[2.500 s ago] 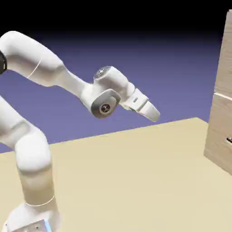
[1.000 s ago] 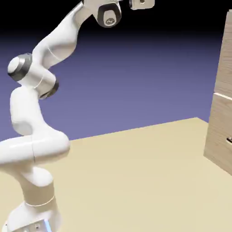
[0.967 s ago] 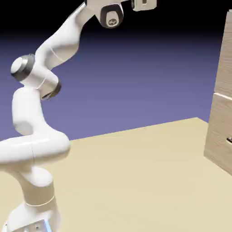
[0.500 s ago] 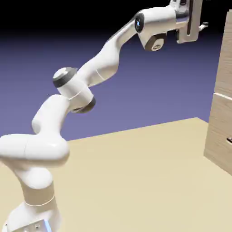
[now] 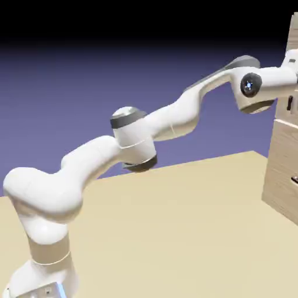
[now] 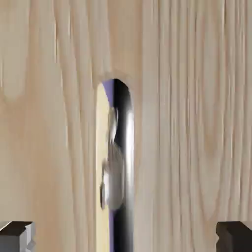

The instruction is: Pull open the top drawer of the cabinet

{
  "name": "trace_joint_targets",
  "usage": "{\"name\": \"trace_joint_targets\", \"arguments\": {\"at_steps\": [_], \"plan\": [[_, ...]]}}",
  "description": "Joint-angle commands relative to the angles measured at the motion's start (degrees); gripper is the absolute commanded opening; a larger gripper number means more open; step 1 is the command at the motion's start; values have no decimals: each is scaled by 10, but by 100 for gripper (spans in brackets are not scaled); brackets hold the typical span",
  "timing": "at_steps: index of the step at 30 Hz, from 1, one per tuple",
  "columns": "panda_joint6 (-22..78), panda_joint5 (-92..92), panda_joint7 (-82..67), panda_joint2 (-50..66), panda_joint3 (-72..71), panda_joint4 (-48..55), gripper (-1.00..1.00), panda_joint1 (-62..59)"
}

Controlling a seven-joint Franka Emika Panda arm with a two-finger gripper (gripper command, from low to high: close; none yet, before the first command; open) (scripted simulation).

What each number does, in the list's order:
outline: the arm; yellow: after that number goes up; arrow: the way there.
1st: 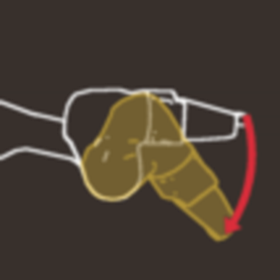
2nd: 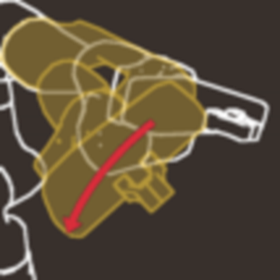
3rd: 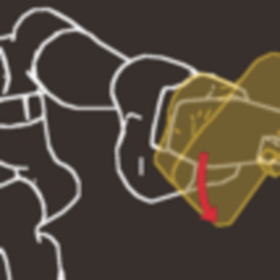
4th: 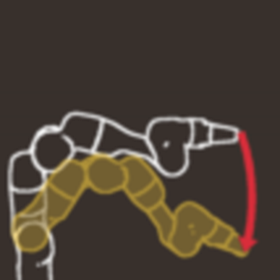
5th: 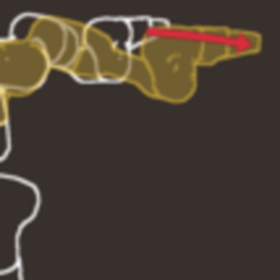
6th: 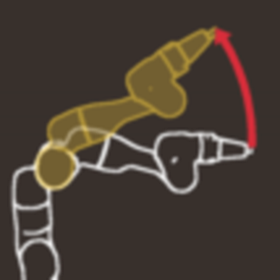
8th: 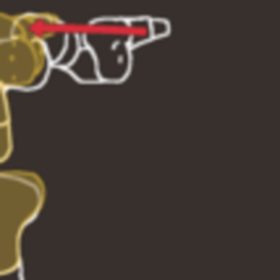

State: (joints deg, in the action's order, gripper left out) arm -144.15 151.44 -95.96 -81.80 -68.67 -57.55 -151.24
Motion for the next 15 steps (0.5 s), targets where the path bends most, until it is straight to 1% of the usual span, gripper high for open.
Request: {"name": "trace_joint_targets", "arguments": {"at_steps": [1, 10, 11, 12, 13, 15], "plan": [[-7, 0, 10, -1, 5, 21, 0, -13], [-73, -2, 103, -7, 46, 208, 0, -130], [-75, -2, 107, -8, 48, 215, 0, -134], [-75, -2, 107, -8, 48, 215, -100, -134], [-75, -2, 107, -8, 48, 215, -100, -134], [-59, 4, 89, -13, 44, 174, -100, -111]]}}
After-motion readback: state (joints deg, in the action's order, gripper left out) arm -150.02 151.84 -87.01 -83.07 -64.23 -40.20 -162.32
